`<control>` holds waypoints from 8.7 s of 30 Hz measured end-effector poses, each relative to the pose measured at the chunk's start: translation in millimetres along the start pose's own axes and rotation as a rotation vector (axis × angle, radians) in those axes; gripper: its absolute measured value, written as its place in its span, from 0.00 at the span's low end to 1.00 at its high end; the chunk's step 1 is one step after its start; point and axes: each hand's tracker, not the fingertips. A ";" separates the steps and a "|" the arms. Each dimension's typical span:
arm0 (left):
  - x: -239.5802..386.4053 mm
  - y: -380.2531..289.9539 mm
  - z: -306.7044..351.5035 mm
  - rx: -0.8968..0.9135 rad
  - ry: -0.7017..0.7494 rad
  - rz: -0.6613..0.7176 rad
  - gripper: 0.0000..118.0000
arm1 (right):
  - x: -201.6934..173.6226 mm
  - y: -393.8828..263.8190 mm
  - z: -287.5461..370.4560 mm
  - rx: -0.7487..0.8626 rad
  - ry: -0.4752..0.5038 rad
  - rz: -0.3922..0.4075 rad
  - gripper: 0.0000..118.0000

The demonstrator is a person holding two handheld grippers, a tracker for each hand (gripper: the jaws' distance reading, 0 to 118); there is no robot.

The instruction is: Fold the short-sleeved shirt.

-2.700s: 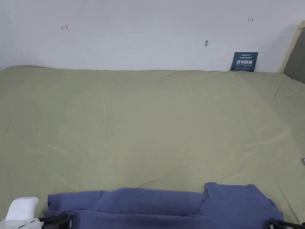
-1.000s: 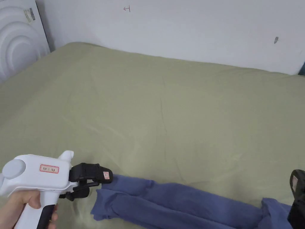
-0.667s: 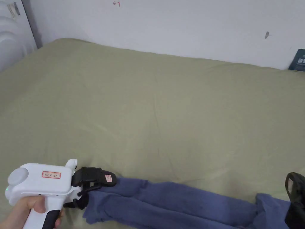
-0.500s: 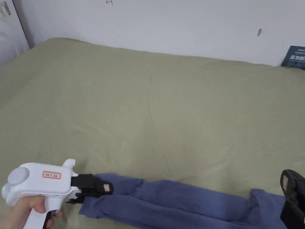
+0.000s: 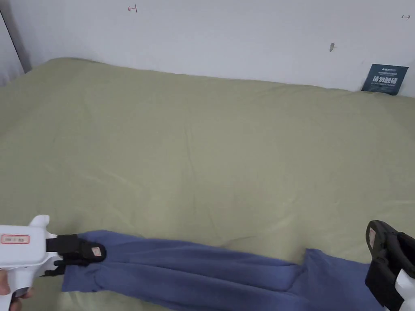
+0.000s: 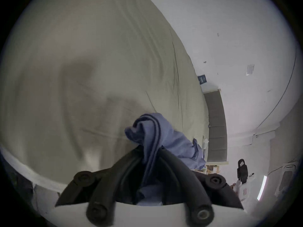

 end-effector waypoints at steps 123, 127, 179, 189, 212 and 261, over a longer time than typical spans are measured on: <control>171.2 -72.1 -10.1 0.046 0.214 -0.289 0.11 | 43.2 33.0 13.9 0.194 -0.097 -0.064 0.01; 220.3 -93.3 -42.0 0.013 0.250 -0.402 0.11 | 50.1 32.2 22.6 0.211 -0.123 -0.053 0.01; 193.3 -146.2 -149.3 -0.234 -0.110 -0.431 0.00 | 73.9 -78.9 -88.2 -0.480 0.669 -0.617 0.01; 133.1 -93.7 -112.9 -0.193 -0.033 -0.369 0.00 | 75.6 -231.1 -215.1 -0.928 0.861 -1.059 0.01; 113.5 -68.4 -210.3 -0.402 -0.192 -0.280 0.26 | 84.8 -210.7 -209.6 -0.895 0.903 -1.057 0.01; 84.4 94.1 42.8 0.213 0.155 -0.391 0.00 | 102.6 -25.5 -131.1 -0.404 0.738 -0.661 0.01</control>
